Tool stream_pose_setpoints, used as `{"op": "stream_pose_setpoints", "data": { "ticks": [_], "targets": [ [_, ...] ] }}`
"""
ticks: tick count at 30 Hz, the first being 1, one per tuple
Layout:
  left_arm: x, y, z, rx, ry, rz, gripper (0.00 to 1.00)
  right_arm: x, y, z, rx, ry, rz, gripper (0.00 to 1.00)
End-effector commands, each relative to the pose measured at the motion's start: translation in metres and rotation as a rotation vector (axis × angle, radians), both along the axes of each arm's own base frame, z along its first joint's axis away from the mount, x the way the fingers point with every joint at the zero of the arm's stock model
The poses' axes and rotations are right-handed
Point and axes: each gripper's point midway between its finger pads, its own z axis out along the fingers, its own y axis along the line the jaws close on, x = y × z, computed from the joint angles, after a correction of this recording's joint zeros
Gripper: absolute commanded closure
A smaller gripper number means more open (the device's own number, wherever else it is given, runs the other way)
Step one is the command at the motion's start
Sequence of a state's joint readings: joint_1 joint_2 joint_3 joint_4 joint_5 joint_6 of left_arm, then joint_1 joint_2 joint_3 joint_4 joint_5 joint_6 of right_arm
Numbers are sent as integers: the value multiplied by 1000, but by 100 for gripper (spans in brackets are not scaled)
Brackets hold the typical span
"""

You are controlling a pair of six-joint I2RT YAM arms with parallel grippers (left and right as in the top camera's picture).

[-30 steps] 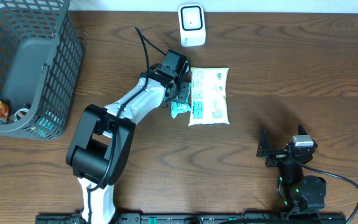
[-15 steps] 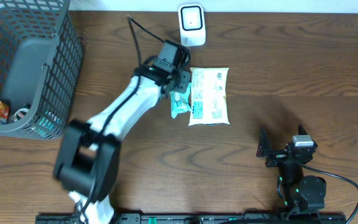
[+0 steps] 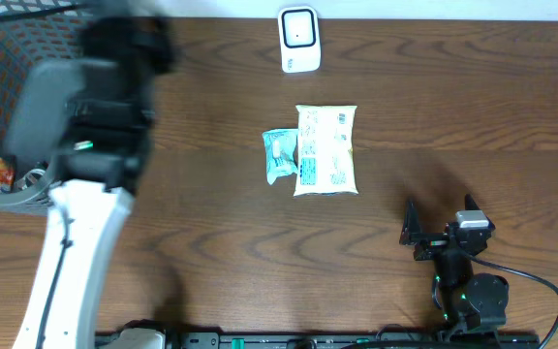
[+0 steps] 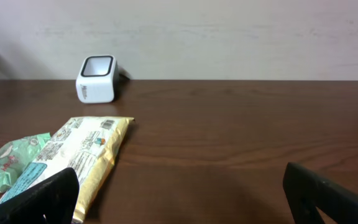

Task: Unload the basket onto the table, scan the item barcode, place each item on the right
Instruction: 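Release the green bag on the table left of the white bag, then move the left gripper back into the grey basket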

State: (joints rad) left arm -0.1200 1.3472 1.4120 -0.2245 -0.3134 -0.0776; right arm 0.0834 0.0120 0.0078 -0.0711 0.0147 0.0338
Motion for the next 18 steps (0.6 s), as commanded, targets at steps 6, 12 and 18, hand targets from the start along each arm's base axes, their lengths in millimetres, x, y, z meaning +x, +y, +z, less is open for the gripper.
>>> {"op": "stream_pose_setpoints", "data": {
  "ticks": [6, 12, 18],
  "targets": [
    [-25, 149, 17, -27, 39, 285, 29, 0, -1, 0, 10, 0, -6, 1],
    [-33, 235, -50, -187, 178, 482, 29, 0, -1, 0, 10, 0, -6, 1],
    [-30, 255, -125, -304, 360, 471, 25, 0, -1, 0, 10, 0, -6, 1]
  ]
}}
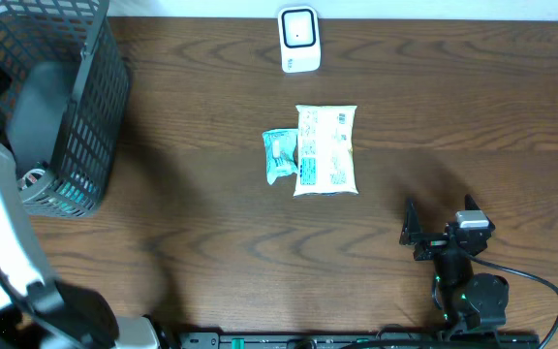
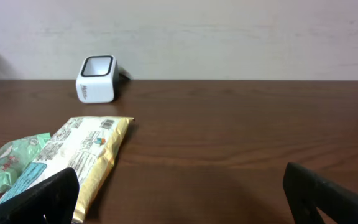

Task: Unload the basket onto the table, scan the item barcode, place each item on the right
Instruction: 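Move the left gripper back into the grey basket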

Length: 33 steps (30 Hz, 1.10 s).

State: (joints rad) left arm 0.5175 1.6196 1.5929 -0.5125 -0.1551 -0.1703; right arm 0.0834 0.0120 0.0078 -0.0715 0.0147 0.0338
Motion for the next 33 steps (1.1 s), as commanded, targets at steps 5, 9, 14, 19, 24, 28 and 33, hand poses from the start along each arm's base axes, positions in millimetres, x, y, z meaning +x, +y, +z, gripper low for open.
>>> {"op": "stream_pose_setpoints", "data": {
  "ticks": [5, 9, 14, 19, 24, 28, 33],
  "targets": [
    [8, -5, -67, -214, 91, -41, 25, 0, -1, 0, 10, 0, -6, 1],
    [1, -8, -90, -261, 165, -33, 25, 0, -1, 0, 10, 0, -6, 1],
    [-9, -14, -118, -321, 257, -25, 25, 0, -1, 0, 10, 0, -5, 1],
    [-18, -19, -142, -372, 340, -16, 24, 0, -1, 0, 10, 0, -6, 1],
    [-36, -8, -165, -388, 411, 140, 2, 0, -1, 0, 10, 0, -6, 1],
    [-50, 9, -174, -325, 459, 259, 2, 0, -1, 0, 10, 0, -6, 1],
    [-46, 22, -179, -236, 515, 208, 2, 0, -1, 0, 10, 0, -6, 1]
  ]
}}
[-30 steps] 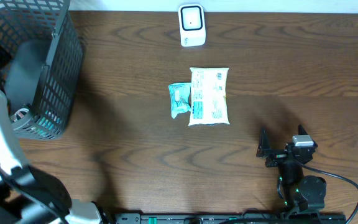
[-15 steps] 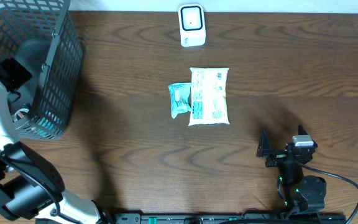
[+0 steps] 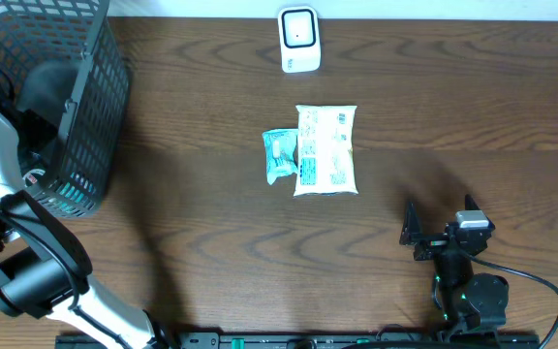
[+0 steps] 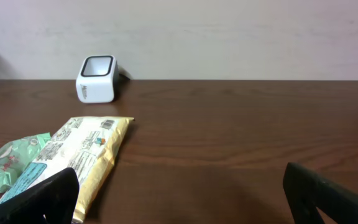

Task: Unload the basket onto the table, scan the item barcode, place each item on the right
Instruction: 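Move the left gripper back into the grey basket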

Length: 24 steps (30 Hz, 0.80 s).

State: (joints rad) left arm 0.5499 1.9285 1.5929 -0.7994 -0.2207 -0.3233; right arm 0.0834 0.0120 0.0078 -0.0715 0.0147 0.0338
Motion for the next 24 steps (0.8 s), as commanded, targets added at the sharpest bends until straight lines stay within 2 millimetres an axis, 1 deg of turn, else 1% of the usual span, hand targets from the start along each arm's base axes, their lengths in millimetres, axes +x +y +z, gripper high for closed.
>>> {"op": "stream_pose_setpoints", "data": {
  "ticks": [1, 3, 5, 8, 12, 16, 22, 24],
  "targets": [
    [-4, 17, -2, 84, 66, -38, 2, 0, -1, 0, 10, 0, -6, 1],
    [0, 20, -2, 105, 78, -100, 0, 0, -1, 0, 10, 0, -6, 1],
    [3, 21, -2, 126, 101, -171, 3, 0, -1, 0, 10, 0, -5, 1],
    [3, 22, -3, 148, 167, -303, 15, 0, -1, 0, 10, 0, -6, 1],
    [0, 25, -6, 160, 231, -412, 18, 0, -1, 0, 10, 0, -6, 1],
    [-5, 32, -7, 167, 274, -466, 18, 0, -1, 0, 10, 0, -5, 1],
    [-15, 42, -7, 167, 300, -484, 18, 0, -1, 0, 10, 0, -6, 1],
    [-18, 43, -8, 166, 324, -516, 18, 0, -1, 0, 10, 0, -6, 1]
  ]
}}
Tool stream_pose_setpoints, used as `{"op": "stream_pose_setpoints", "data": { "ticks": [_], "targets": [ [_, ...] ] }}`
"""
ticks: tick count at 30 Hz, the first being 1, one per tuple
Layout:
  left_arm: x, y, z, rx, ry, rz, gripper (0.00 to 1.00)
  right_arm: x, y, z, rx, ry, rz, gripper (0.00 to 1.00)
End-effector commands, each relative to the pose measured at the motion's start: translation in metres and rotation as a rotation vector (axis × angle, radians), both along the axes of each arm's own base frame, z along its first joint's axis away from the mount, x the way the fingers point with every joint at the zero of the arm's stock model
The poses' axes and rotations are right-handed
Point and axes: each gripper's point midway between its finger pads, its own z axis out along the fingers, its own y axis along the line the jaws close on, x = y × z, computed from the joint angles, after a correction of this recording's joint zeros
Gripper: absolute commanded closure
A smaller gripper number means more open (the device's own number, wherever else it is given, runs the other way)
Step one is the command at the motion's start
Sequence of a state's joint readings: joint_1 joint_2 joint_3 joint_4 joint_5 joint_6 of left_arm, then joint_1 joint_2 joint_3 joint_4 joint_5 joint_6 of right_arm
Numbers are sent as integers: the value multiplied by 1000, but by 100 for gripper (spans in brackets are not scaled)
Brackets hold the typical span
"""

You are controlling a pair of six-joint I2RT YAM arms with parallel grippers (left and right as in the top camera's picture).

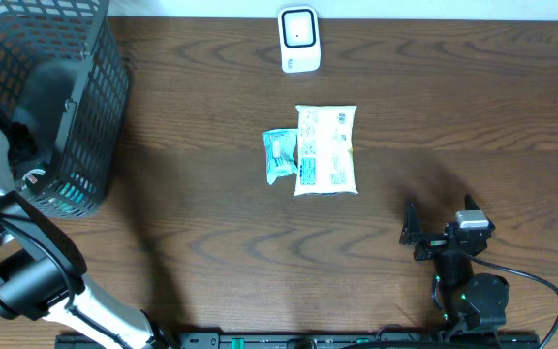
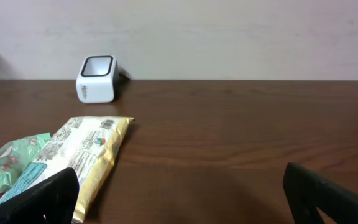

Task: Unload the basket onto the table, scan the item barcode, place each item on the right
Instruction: 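Move the left gripper back into the grey basket, then grasp the orange snack pack in the basket with the left gripper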

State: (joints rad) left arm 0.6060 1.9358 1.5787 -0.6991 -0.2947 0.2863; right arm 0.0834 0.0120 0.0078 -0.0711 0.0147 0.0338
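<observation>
A white barcode scanner [image 1: 298, 41] stands at the back middle of the table, its window facing up; it shows as well in the right wrist view [image 2: 97, 79]. A yellow-and-white snack packet [image 1: 326, 150] lies flat mid-table, with a small green packet [image 1: 279, 155] touching its left side. My right gripper [image 1: 439, 218] rests low at the front right, open and empty [image 2: 185, 211], the yellow packet [image 2: 82, 155] ahead on its left. My left arm reaches into the black mesh basket [image 1: 90, 116]; its gripper is hidden in there.
The basket fills the table's back left corner, with some item at its bottom seen through the mesh. A pale wall runs behind the table's far edge. A cable [image 1: 541, 281] loops from the right arm's base at the front edge.
The left arm's white link has shifted slightly down along the left edge beside the basket. The packets, the scanner and the right gripper have not moved.
The left arm was first a blur high over the basket. Then it stood at the far left edge with the basket in plain view. Then it was bent round and reaching into the basket, where it still is. The right arm stayed still throughout.
</observation>
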Motion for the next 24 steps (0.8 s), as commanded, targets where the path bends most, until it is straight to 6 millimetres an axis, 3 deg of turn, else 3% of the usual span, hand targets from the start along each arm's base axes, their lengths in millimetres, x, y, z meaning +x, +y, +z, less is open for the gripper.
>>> {"op": "stream_pose_setpoints", "data": {
  "ticks": [1, 12, 24],
  "targets": [
    [-10, 5, -13, 0, 90, -68, 18, 0, -1, 0, 10, 0, -6, 1],
    [-17, 13, -14, -4, 109, -98, 17, 0, -1, 0, 10, 0, -6, 1],
    [-24, 14, -40, -116, 91, -94, 17, 0, -1, 0, 10, 0, -6, 1]
  ]
}}
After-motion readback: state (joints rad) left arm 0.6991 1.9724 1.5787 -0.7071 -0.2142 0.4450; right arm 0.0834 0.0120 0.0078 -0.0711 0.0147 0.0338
